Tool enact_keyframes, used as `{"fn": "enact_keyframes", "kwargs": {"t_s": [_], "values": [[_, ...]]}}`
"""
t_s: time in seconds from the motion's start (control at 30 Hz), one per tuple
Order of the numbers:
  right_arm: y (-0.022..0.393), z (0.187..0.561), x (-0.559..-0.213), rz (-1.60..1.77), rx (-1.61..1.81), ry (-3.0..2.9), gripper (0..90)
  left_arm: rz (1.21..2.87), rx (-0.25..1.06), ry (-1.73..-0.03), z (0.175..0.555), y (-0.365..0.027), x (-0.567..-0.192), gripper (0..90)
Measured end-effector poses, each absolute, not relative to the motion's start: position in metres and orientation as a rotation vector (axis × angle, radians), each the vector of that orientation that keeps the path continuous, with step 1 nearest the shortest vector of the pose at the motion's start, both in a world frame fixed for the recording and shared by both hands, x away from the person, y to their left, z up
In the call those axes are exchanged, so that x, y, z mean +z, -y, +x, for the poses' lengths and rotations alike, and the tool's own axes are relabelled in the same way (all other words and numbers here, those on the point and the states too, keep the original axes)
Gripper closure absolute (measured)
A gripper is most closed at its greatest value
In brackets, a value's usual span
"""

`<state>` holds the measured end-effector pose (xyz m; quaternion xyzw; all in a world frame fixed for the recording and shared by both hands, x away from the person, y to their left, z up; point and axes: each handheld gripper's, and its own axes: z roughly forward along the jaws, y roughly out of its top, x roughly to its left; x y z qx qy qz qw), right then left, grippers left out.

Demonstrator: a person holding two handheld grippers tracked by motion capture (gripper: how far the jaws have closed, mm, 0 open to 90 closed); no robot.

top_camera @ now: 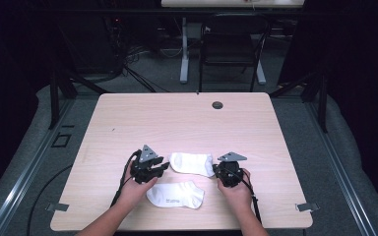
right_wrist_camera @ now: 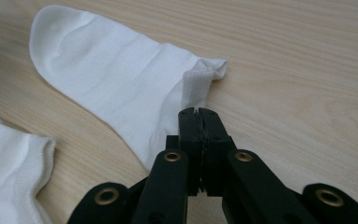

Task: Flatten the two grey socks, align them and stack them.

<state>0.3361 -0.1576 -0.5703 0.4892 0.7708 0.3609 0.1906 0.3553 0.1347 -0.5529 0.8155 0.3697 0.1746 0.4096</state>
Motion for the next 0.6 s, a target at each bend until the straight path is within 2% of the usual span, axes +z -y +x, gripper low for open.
{"fn": "enact_keyframes", "kwargs": {"t_s": [0.17,0.3,0.6], "values": [[0.159,0.333,-0.568,1.381,1.032,-2.133,82.4,2.049,0.451,-0.919,0.365,-0.128,-0.551,76.2],[0.157,0.325,-0.554,1.317,1.093,-2.074,84.0,2.073,0.437,-0.914,0.371,-0.122,-0.55,84.9],[0.144,0.338,-0.569,1.303,1.019,-2.159,81.3,2.14,0.407,-0.945,0.385,-0.114,-0.566,85.5]]}}
